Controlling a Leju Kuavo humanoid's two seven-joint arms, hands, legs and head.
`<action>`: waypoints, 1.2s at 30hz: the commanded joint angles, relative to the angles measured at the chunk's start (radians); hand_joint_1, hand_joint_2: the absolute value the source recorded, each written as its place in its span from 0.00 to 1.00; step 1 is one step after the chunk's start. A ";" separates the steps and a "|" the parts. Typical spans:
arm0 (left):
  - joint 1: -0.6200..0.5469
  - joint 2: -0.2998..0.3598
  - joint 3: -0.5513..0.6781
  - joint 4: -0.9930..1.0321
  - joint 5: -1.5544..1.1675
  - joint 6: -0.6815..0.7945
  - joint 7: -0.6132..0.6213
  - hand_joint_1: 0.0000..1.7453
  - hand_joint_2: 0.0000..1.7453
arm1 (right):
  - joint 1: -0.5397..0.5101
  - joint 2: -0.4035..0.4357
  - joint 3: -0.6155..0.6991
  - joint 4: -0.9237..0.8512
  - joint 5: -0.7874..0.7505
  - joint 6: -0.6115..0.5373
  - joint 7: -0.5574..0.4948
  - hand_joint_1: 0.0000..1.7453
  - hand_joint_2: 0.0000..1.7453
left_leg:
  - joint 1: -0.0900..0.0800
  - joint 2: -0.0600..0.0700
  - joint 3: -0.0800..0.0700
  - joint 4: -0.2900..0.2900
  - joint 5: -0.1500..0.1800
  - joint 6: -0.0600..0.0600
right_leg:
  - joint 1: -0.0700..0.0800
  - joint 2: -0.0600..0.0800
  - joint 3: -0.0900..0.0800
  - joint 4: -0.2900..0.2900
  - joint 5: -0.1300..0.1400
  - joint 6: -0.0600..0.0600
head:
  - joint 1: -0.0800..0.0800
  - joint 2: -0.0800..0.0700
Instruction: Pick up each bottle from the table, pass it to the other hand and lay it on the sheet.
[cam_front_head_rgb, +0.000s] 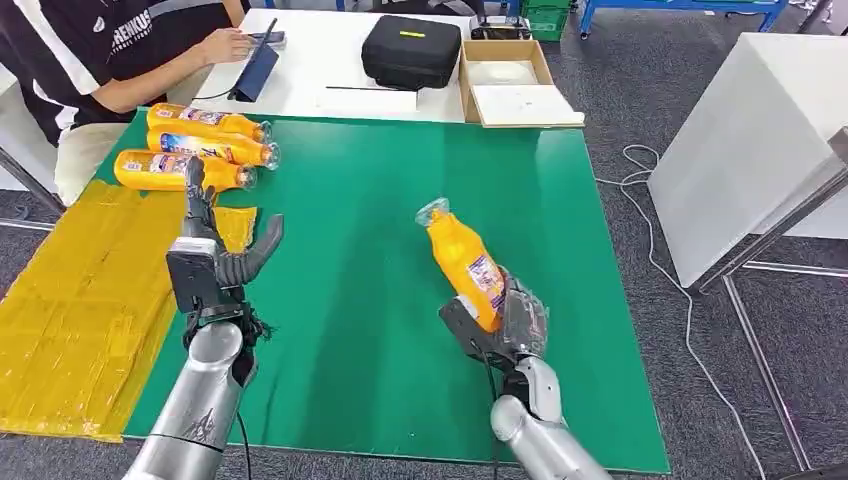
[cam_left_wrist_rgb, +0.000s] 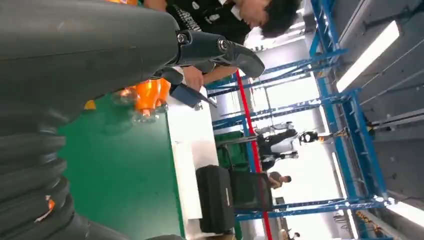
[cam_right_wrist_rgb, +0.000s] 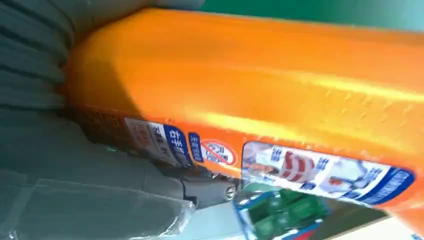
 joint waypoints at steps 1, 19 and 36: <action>0.031 -0.030 0.029 -0.069 0.012 -0.003 -0.002 0.00 1.00 | 0.093 0.013 -0.270 -0.168 0.028 -0.059 -0.143 1.00 1.00 | 0.000 0.000 0.000 0.000 0.000 -0.002 | 0.000 -0.001 0.000 0.000 0.000 0.000 | 0.000 0.000; 0.066 0.008 -0.153 -0.023 0.203 -0.586 0.288 0.00 1.00 | 0.209 0.166 -0.403 -0.418 -0.092 -0.059 -0.632 1.00 1.00 | 0.000 0.003 0.001 0.000 -0.002 -0.004 | 0.000 0.003 0.000 0.001 -0.001 -0.001 | 0.000 0.000; 0.073 -0.011 -0.377 0.012 0.094 -0.699 0.320 0.00 1.00 | 0.124 0.180 -0.277 -0.324 -0.134 -0.059 -0.714 1.00 1.00 | 0.001 0.001 -0.002 -0.001 -0.001 -0.002 | 0.000 0.001 -0.002 0.000 0.000 -0.001 | 0.000 0.000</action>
